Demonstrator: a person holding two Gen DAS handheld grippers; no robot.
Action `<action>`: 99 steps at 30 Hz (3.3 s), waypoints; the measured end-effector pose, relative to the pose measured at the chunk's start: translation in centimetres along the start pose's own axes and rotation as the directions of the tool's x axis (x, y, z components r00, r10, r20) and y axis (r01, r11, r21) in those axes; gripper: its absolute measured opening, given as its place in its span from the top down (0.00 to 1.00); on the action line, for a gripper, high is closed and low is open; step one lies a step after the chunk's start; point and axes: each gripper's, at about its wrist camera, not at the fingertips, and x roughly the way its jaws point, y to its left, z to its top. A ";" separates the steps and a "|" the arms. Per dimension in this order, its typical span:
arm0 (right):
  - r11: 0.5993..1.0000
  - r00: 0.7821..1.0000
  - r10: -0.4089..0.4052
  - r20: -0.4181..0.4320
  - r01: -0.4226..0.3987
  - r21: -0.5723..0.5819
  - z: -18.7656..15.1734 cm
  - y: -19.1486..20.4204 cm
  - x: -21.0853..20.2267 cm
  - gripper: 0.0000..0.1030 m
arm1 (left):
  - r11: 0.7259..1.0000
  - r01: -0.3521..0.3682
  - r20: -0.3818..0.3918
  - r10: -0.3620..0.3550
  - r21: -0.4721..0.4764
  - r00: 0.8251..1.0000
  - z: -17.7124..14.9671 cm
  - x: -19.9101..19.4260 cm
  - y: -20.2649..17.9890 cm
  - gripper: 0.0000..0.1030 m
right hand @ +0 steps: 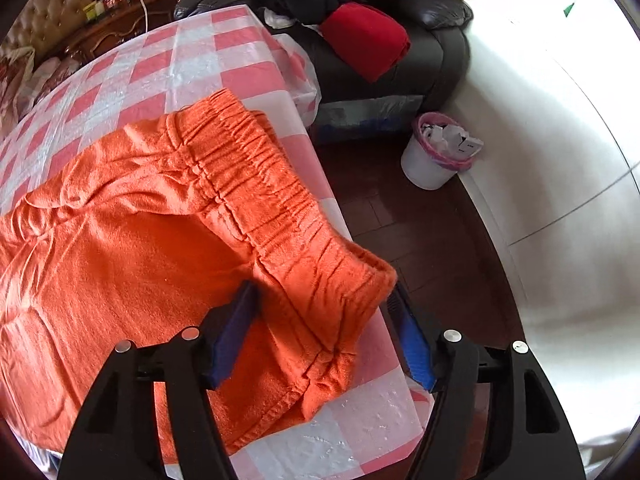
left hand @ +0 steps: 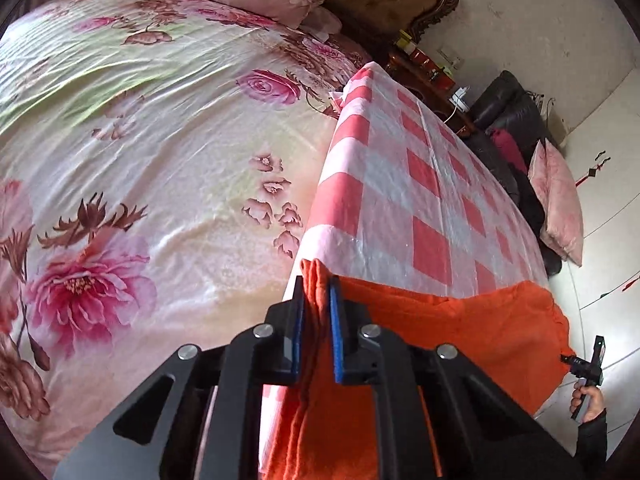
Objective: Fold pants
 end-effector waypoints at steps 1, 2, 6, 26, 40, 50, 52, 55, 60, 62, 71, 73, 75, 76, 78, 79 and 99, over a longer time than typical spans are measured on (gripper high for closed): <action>1.000 1.000 -0.007 0.003 0.007 0.002 0.0 0.0 0.0 0.35 | 1.000 -0.008 -0.005 0.008 0.008 1.000 0.7 0.3 -0.1 0.90; 1.000 1.000 -0.010 0.004 0.010 0.005 -0.1 0.1 0.0 0.35 | 1.000 -0.014 -0.009 0.014 0.016 1.000 1.4 0.7 -0.1 0.90; 0.996 1.000 -0.021 0.013 0.020 0.085 -0.9 -0.3 -0.2 0.30 | 0.999 -0.024 -0.018 0.024 0.034 1.000 4.5 2.2 0.0 0.90; 0.988 0.956 -0.121 0.267 0.091 0.122 0.9 -1.2 -7.1 0.23 | 0.973 -0.206 0.226 0.180 0.099 0.957 3.7 -1.3 -5.7 0.65; 0.984 0.972 0.095 0.215 -0.059 -0.170 5.5 5.5 -0.4 0.33 | 0.888 -0.357 0.099 0.344 0.289 0.934 3.7 9.8 -15.3 0.82; 0.948 0.932 0.236 0.275 -0.158 -0.276 5.6 7.8 -2.5 0.35 | 0.884 -0.199 0.151 0.148 0.424 0.977 -3.0 8.3 -26.8 0.58; 0.954 0.952 0.162 0.260 -0.084 -0.287 6.1 8.7 -1.0 0.38 | 0.888 -0.148 0.087 0.122 0.436 0.989 -5.3 10.0 -29.2 0.60; 0.976 0.974 0.136 0.183 -0.100 -0.193 7.3 6.8 2.1 0.41 | 0.872 -0.163 0.069 0.148 0.461 0.987 -8.4 11.8 -31.4 0.65; 0.979 0.968 0.055 0.243 -0.004 -0.205 7.1 6.7 2.0 0.40 | 0.880 -0.190 0.070 0.178 0.435 0.982 -10.1 12.2 -31.3 0.65; 0.987 0.969 0.047 0.244 -0.008 -0.161 7.2 5.7 2.4 0.34 | 0.883 -0.225 0.083 0.210 0.412 0.974 -9.7 12.1 -30.2 0.65; 0.983 0.933 0.132 0.334 -0.081 -0.162 3.7 7.5 -3.7 0.28 | 0.865 -0.304 0.132 0.274 0.398 0.953 -11.0 8.7 -25.7 0.56; 0.963 0.918 0.218 0.331 -0.147 -0.226 1.0 9.6 -5.7 0.28 | 0.867 -0.312 0.141 0.278 0.389 0.950 -12.1 7.7 -25.1 0.51; 0.933 0.907 0.301 0.294 -0.216 -0.290 -1.6 11.9 -7.0 0.28 | 0.855 -0.323 0.159 0.282 0.405 0.946 -13.1 6.9 -24.7 0.48; 0.912 0.901 0.341 0.268 -0.249 -0.326 -3.1 13.5 -7.5 0.27 | 0.849 -0.332 0.168 0.287 0.411 0.943 -13.5 6.5 -24.6 0.46; 0.871 0.887 0.400 0.230 -0.290 -0.397 -5.4 16.1 -8.2 0.27 | 0.845 -0.341 0.177 0.293 0.411 0.939 -13.8 6.1 -24.4 0.45; 0.849 0.886 0.408 0.219 -0.280 -0.448 -6.9 17.8 -8.3 0.27 | 0.844 -0.340 0.185 0.287 0.415 0.940 -13.8 5.9 -24.4 0.47; 0.790 0.941 0.331 0.065 -0.239 -0.564 -12.7 21.0 -6.9 0.26 | 0.888 -0.211 0.054 0.207 0.408 0.977 -0.5 13.4 -25.0 0.81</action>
